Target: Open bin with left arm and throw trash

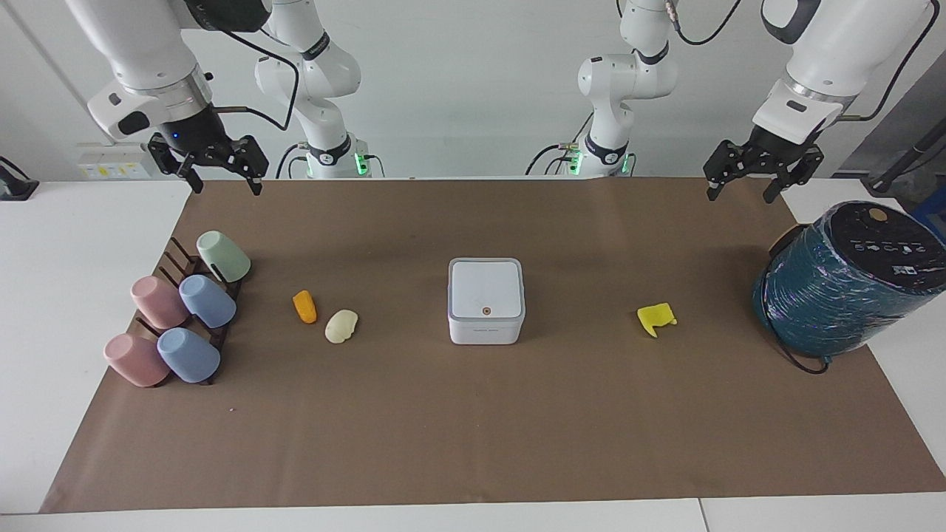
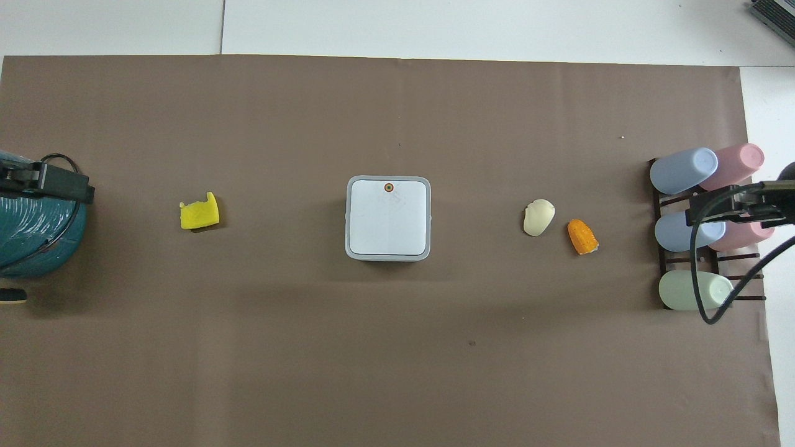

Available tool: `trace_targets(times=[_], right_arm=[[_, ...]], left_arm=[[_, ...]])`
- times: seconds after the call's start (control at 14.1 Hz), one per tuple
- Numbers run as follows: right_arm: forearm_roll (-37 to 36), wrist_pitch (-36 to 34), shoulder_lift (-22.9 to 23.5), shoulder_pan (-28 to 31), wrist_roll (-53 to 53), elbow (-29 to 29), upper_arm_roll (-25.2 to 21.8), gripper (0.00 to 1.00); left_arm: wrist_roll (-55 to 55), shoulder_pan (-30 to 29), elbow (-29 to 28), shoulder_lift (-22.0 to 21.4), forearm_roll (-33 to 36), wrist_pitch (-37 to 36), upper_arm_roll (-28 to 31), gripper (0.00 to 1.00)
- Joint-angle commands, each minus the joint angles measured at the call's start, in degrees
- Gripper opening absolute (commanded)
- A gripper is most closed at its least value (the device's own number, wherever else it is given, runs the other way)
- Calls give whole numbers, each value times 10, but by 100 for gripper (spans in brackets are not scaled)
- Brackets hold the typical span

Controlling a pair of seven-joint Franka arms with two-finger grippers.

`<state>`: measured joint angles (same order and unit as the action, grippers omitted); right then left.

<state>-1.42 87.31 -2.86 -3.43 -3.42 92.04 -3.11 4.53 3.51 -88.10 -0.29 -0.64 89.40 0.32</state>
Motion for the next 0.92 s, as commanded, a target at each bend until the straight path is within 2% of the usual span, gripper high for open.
trace_targets(times=[0.0,0.64,0.85], right_arm=[[2,8,-13,2,-12,17,2,100],[2,8,-14,2,-12,18,2,100],[2,8,-14,2,-12,19,2,100]], left_arm=[[-7,1,-1,-8,-1,-7,2,100],[-30,11,-24,-20,2,-8,-4,100],[-28,21,-49,-30,2,20,-5,100]])
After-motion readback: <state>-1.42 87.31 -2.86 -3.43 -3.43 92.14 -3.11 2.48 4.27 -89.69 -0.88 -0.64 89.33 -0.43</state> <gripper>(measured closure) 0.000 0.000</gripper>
